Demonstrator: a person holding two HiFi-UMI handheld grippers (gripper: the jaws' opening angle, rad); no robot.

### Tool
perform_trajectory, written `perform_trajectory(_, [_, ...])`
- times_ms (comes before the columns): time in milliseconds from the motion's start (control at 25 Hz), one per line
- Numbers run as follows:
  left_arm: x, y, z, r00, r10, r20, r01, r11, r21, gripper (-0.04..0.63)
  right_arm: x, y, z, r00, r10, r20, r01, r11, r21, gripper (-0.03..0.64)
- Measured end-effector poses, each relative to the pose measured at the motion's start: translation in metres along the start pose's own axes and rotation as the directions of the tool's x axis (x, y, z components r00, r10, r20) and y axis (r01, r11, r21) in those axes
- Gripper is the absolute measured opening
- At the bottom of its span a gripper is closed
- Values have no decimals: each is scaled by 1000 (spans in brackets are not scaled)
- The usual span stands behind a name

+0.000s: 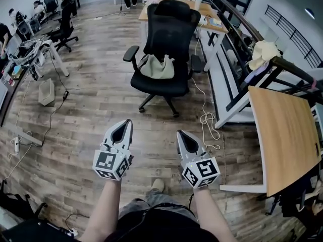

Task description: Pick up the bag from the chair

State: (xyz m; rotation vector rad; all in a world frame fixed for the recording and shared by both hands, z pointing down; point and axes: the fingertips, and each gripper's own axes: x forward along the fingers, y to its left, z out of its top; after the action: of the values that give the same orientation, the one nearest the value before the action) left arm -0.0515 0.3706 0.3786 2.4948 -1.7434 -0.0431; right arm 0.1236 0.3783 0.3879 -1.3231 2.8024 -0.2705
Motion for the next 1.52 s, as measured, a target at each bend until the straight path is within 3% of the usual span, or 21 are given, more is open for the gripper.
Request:
perform_trajectory(520, [73,26,3,1000,4,18,-3,999,-33,-3,60,-44,14,1000,7,9,-7,1000,-5,8])
perform_trajectory(1040, [195,106,14,998,-57,14,58,996,-68,-3,181,-96,29,999,-54,5,54,998,-13,8])
perform_trajectory(1520, [270,183,11,994,-109,-26,106,991,-82,-3,283,-115,25,995,-95,-28,95,995,8,8])
